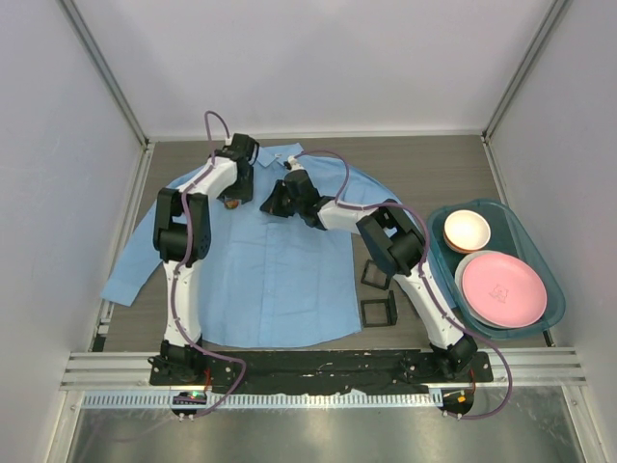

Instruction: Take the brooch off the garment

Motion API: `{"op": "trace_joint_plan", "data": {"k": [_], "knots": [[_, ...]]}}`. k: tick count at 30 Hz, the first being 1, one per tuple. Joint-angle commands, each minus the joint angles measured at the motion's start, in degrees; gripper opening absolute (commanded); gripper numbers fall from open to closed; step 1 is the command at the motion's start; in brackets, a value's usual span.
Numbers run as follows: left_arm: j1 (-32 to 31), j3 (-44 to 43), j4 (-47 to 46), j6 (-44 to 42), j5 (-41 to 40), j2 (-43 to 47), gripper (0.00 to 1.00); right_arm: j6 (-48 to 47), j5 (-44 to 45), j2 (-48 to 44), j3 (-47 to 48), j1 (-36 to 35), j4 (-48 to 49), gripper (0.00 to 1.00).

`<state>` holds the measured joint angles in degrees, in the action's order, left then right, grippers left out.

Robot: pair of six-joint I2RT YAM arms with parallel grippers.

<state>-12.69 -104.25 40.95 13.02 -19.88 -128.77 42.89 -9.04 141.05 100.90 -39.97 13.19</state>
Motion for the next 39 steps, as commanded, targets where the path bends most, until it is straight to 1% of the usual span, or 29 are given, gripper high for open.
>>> {"op": "trace_joint_plan", "data": {"k": [1, 4, 6, 7, 8, 10, 11, 13, 14, 16, 17, 20, 23, 25, 26, 28, 29, 32, 33, 35, 36, 37, 39], "knots": [[0.03, -1.75, 1.50, 1.57, 0.37, -0.95, 0.59, -1.15, -0.28, -2.54, -1.06, 0.50, -0.53, 0.01], [0.03, -2.10, 2.64, 2.54, 0.72, -1.13, 0.58, -0.88, -0.37, -2.54, -1.50, 0.77, -0.62, 0.01], [0.03, -1.58, 2.56, 2.98, 1.33, -0.87, 0.55, -0.45, -0.45, -2.54, -1.76, 1.20, -0.71, 0.01], [0.12, -1.31, 2.21, 3.15, 1.59, -0.61, 0.51, -0.18, -0.63, -2.63, -1.85, 1.38, -0.71, 0.01], [0.03, -1.05, 1.86, 3.24, 1.86, -0.43, 0.45, -0.09, -0.80, -2.63, -1.94, 1.47, -0.71, 0.01], [0.30, -0.26, 0.98, 3.33, 3.18, -0.25, 0.40, -0.09, -0.81, -2.63, -1.85, 1.73, -0.89, 0.01], [0.21, -0.26, 0.97, 3.16, 3.44, -0.17, 0.35, -0.18, -0.81, -2.63, -1.59, 1.82, -0.97, 0.01], [0.29, -0.69, 1.32, 2.46, 4.23, -0.34, 0.29, -0.27, -0.98, -2.45, -1.24, 2.00, -1.41, 0.01], [0.21, -1.13, 1.85, 2.28, 4.67, -0.17, 0.23, -0.35, -0.98, -2.45, -0.97, 2.00, -1.50, 0.01], [0.21, -0.96, 2.12, 1.93, 5.11, 0.45, 0.18, -0.36, -0.98, -2.28, -0.71, 2.08, -1.76, 0.01], [0.29, -0.61, 1.94, 1.84, 5.20, 1.23, 0.09, -0.36, -1.07, -2.10, -0.27, 2.00, -1.85, 0.01], [0.21, 0.35, 1.77, 1.84, 5.46, 2.73, 0.03, -0.18, -1.16, -1.84, 0.43, 2.00, -2.56, 0.01], [0.21, 0.97, 1.68, 1.84, 5.29, 4.22, 0.00, -0.62, -0.46, -1.92, 0.87, 2.00, -3.52, 0.01], [0.21, 1.15, 1.59, 1.58, 4.85, 5.28, 0.00, -0.79, 0.33, -2.10, 0.79, 2.00, -4.84, 0.01], [0.21, 1.41, 1.42, 1.23, 4.33, 5.46, 0.01, -1.14, 1.29, -2.19, 0.79, 2.00, -5.36, 0.01], [0.21, 0.89, 1.76, 0.78, 3.45, 5.72, 0.08, -1.41, 2.18, -2.45, 0.70, 2.17, -6.68, 0.01], [0.29, -0.24, 1.85, 0.61, 2.92, 5.55, 0.25, -1.41, 2.79, -2.62, 0.52, 2.26, -6.95, 0.01], [0.30, -2.53, 2.73, 0.34, 2.48, 4.76, 0.56, -1.67, 3.15, -2.89, 0.44, 2.70, -8.18, 0.01], [0.30, -3.24, 3.17, 0.26, 2.48, 4.32, 0.59, -1.41, 2.98, -2.89, 0.44, 2.96, -8.70, 0.01], [0.30, -5.43, 4.92, 0.43, 2.65, 2.48, 0.61, -1.23, 2.54, -2.98, 0.35, 3.05, -8.80, 0.01], [0.30, -5.79, 5.45, 0.69, 2.57, 2.12, 0.61, -1.50, 2.27, -3.15, 0.26, 3.05, -8.97, 0.01], [0.30, -5.79, 5.54, 0.96, 2.48, 1.86, 0.66, -1.67, 2.27, -3.15, 0.00, 3.05, -9.06, 0.01], [0.30, -5.35, 5.02, 1.31, 2.91, 1.42, 0.68, -1.85, 2.36, -3.59, -0.44, 3.14, -9.06, 0.01]]}}
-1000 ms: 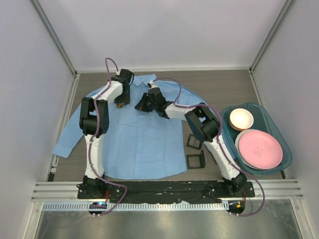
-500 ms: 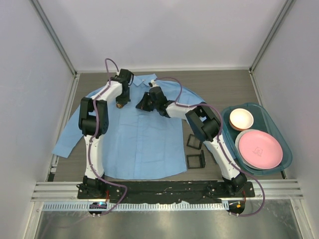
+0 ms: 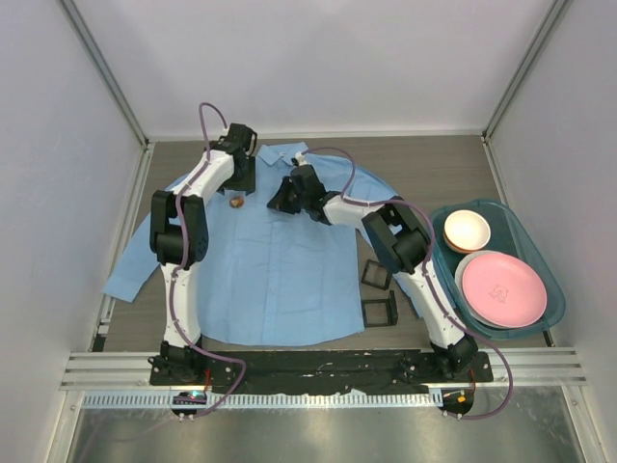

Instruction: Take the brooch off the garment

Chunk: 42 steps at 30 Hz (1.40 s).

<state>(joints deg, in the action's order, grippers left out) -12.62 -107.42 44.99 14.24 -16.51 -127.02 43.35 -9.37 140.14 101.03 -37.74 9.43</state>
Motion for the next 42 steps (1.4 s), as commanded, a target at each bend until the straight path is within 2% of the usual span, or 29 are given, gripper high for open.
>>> {"op": "trace_joint_plan", "data": {"k": [1, 11, 17, 21, 24, 25, 28, 30, 31, 37, 40, 42], "knots": [[0.23, -2.10, 0.63, 0.09, -0.19, -0.51, 0.68, -2.40, 2.60, -2.67, -0.66, 1.08, -5.30, 0.01], [0.32, -2.27, -0.17, 1.58, 0.95, -3.76, 0.61, -2.92, 0.66, -2.06, -0.05, 1.44, -5.39, 0.01], [0.32, -1.57, -0.87, 2.19, 2.09, -4.81, 0.61, -3.19, 0.31, -2.06, 0.21, 1.44, -5.74, 0.01], [0.23, -1.22, -0.70, 2.02, 2.97, -5.25, 0.51, -2.92, 0.31, -1.71, 0.74, 1.44, -6.18, 0.01], [0.32, -1.22, -0.61, 1.49, 4.29, -5.60, 0.38, -3.01, 0.23, -1.53, 1.53, 1.35, -6.44, 0.01], [0.49, -1.39, -0.61, 1.41, 4.56, -5.61, 0.31, -3.10, 0.23, -1.62, 1.71, 1.35, -6.53, 0.01], [0.49, -1.39, -0.61, 1.49, 5.61, -5.17, 0.20, -3.27, 0.05, -1.71, 2.06, 1.35, -6.88, 0.01], [0.58, -1.22, -0.61, 1.49, 5.79, -4.38, 0.16, -3.45, 0.22, -1.97, 2.24, 1.26, -7.06, 0.01], [0.58, -1.13, -0.61, 1.41, 5.88, -4.11, 0.07, -3.45, 0.23, -2.06, 2.50, 1.26, -7.06, 0.01], [2.16, 1.24, -2.28, 2.11, 6.23, -1.30, 0.00, -4.15, 0.93, -2.06, 3.20, 1.26, -7.94, 0.01], [2.60, 1.07, -2.19, 2.02, 6.84, -0.51, 0.00, -4.50, 0.84, -2.06, 3.29, 1.26, -8.20, 0.01], [2.51, 1.42, -2.71, 2.46, 7.63, 0.63, 0.06, -4.77, 0.32, -2.15, 3.64, 1.26, -8.29, 0.01]]}}
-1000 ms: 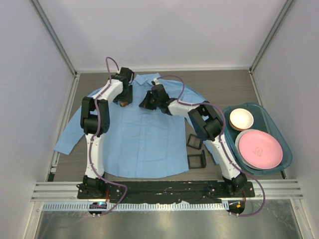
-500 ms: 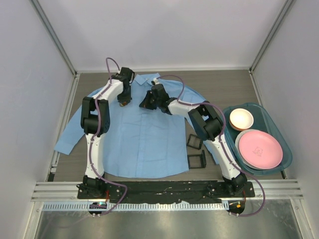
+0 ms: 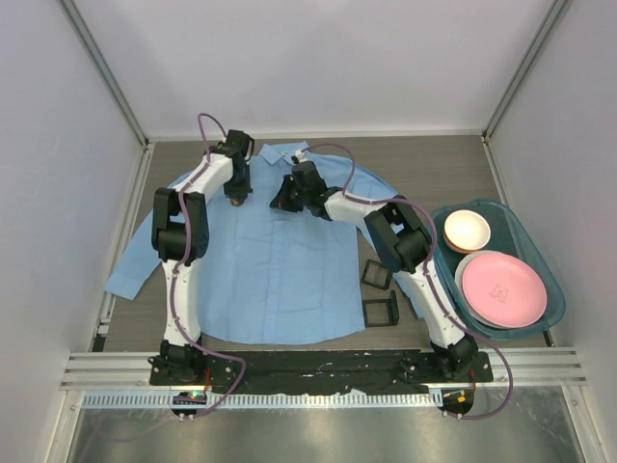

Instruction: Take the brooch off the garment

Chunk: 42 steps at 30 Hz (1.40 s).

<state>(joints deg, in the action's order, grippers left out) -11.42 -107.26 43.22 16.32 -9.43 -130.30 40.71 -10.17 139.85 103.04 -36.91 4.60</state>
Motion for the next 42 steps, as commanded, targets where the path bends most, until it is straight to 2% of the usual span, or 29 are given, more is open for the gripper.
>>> {"op": "trace_joint_plan", "data": {"k": [1, 3, 5, 9, 11, 14, 18, 22, 30, 36, 42], "knots": [[1.40, 1.79, -1.21, 0.73, 0.64, 5.31, 0.18, -2.30, 0.77, -1.86, 2.24, 0.43, -3.37, 0.01], [1.66, 2.67, -1.39, 2.83, 0.99, 6.54, 0.33, -2.82, -0.54, -1.60, 3.30, 0.34, -3.20, 0.01], [3.15, 4.07, -3.13, 5.03, 2.57, 8.65, 0.33, -3.00, -0.99, -1.34, 4.71, 0.17, -1.63, 0.01], [7.11, 9.17, -8.32, 11.18, 9.24, 10.68, 0.22, -2.04, -3.96, 0.85, 7.77, -0.18, 2.51, 0.03], [8.87, 9.44, -9.82, 13.56, 12.76, 10.16, 0.21, -1.51, -4.68, 3.66, 11.81, -0.62, 3.22, 0.03], [10.36, 8.83, -10.44, 16.20, 16.11, 8.49, 0.22, -0.29, -5.73, 8.06, 18.32, -1.24, 3.22, 0.07], [11.16, 10.05, -13.24, 18.83, 17.25, 7.87, 0.28, 2.79, -7.49, 13.33, 26.22, -1.68, 4.80, 0.13], [12.91, 9.18, -14.22, 19.37, 19.09, 6.38, 0.26, 4.11, -8.19, 16.50, 29.84, -2.12, 5.33, 0.17], [12.91, 10.93, -13.43, 19.28, 20.07, 5.32, 0.16, 5.52, -9.07, 17.21, 28.80, -2.73, 5.86, 0.18], [13.00, 10.76, -12.55, 19.81, 20.51, 3.74, 0.13, 6.93, -9.95, 18.53, 28.79, -2.91, 5.95, 0.19], [13.00, 11.37, -11.14, 19.19, 19.98, 3.65, 0.13, 7.37, -9.60, 18.62, 28.09, -3.00, 6.03, 0.26]]}}
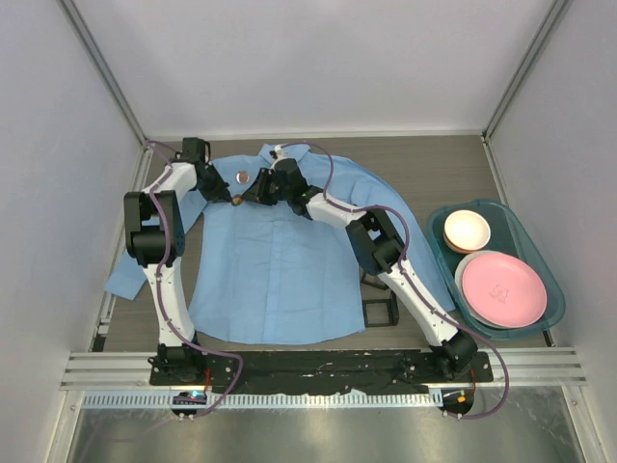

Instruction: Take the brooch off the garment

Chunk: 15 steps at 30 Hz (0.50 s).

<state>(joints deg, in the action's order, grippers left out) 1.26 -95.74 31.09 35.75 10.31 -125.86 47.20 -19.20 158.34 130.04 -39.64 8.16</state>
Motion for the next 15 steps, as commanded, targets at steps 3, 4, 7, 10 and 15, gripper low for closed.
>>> {"op": "trace_joint_plan", "data": {"k": [3, 4, 7, 10, 15], "knots": [[0.33, 0.29, 1.25, -0.33, 0.77, -0.96, 0.13, 1.75, -0.84, 0.91, 1.62, -0.26, 3.17, 0.30], [0.33, 0.38, 1.25, -0.33, 1.03, -1.14, 0.13, 1.93, -1.01, 1.18, 1.88, -0.35, 3.61, 0.30], [0.24, 0.73, 1.34, -0.24, 1.30, -0.79, 0.12, 2.28, -2.94, 2.23, 3.20, -0.53, 4.92, 0.30], [0.32, 0.82, 1.43, -0.41, 1.47, -0.44, 0.12, 2.72, -3.30, 2.58, 3.38, -0.88, 6.42, 0.31], [0.32, 0.56, 1.96, -0.15, 1.91, 0.62, 0.13, 2.11, -3.56, 3.64, 5.48, -0.88, 6.87, 0.24]]}}
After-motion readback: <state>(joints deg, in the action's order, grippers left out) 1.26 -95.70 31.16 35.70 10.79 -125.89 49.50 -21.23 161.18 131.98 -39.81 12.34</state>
